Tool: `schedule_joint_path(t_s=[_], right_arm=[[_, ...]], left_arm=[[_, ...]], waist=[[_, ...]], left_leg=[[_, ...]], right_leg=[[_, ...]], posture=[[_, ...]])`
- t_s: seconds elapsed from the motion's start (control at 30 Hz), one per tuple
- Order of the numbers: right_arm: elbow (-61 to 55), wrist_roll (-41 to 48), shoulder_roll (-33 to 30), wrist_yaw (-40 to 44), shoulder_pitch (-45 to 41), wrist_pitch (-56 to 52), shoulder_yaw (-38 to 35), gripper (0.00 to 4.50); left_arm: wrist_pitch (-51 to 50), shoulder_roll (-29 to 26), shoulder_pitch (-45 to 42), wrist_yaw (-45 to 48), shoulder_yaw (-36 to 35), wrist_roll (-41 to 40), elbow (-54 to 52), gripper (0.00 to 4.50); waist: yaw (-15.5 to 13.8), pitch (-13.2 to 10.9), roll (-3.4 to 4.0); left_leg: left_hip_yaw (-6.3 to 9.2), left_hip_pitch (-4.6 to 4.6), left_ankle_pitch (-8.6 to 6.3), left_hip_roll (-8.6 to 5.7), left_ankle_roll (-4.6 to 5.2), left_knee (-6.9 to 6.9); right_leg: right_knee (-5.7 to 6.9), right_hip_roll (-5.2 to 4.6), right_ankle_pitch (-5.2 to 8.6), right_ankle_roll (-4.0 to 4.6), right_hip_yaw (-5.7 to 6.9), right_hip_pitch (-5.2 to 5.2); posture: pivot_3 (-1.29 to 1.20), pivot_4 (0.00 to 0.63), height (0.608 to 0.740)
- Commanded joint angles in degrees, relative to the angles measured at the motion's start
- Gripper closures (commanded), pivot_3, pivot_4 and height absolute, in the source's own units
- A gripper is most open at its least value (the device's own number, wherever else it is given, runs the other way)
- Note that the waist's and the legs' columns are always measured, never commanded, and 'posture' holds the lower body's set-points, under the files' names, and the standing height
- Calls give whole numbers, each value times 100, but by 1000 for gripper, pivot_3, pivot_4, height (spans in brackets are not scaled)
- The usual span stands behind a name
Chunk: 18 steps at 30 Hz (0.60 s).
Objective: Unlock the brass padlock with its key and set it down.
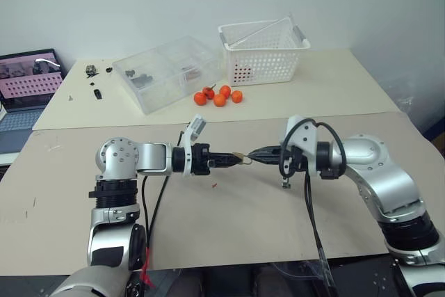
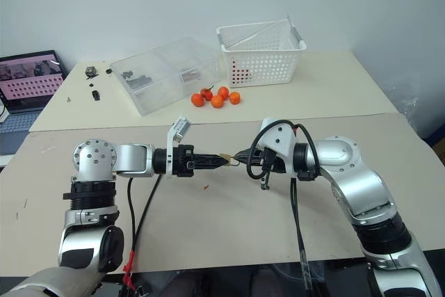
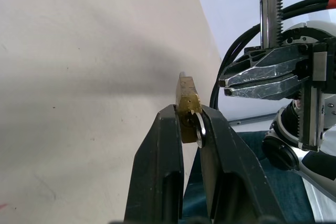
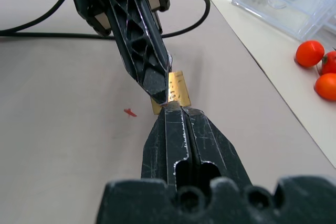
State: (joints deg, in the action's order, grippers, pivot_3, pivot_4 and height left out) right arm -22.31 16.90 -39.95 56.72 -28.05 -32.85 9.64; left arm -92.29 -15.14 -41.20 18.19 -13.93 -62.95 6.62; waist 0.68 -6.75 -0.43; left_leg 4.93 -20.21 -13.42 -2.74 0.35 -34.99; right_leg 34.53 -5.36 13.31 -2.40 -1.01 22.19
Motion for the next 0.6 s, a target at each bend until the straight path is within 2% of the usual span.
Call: schedule_joint_path(t_s=[0.03, 0.6], right_arm=[[86, -95, 62, -45, -6, 269, 75, 4450], [936, -391, 420, 28, 80, 1089, 318, 4450]], left_arm=[[-21, -42, -124, 44, -48, -106, -111, 4473], [-21, -223, 35, -131, -107, -378, -251, 4473]], waist=[[0, 0, 0], [7, 0, 0]], left_leg=[[0, 0, 0, -1, 0, 0], [0, 0, 1, -2, -2, 0]], right_leg=[[0, -1, 0, 0, -1, 0], [2, -1, 0, 0, -1, 1]], posture=[[0, 150, 740], [0, 150, 740]])
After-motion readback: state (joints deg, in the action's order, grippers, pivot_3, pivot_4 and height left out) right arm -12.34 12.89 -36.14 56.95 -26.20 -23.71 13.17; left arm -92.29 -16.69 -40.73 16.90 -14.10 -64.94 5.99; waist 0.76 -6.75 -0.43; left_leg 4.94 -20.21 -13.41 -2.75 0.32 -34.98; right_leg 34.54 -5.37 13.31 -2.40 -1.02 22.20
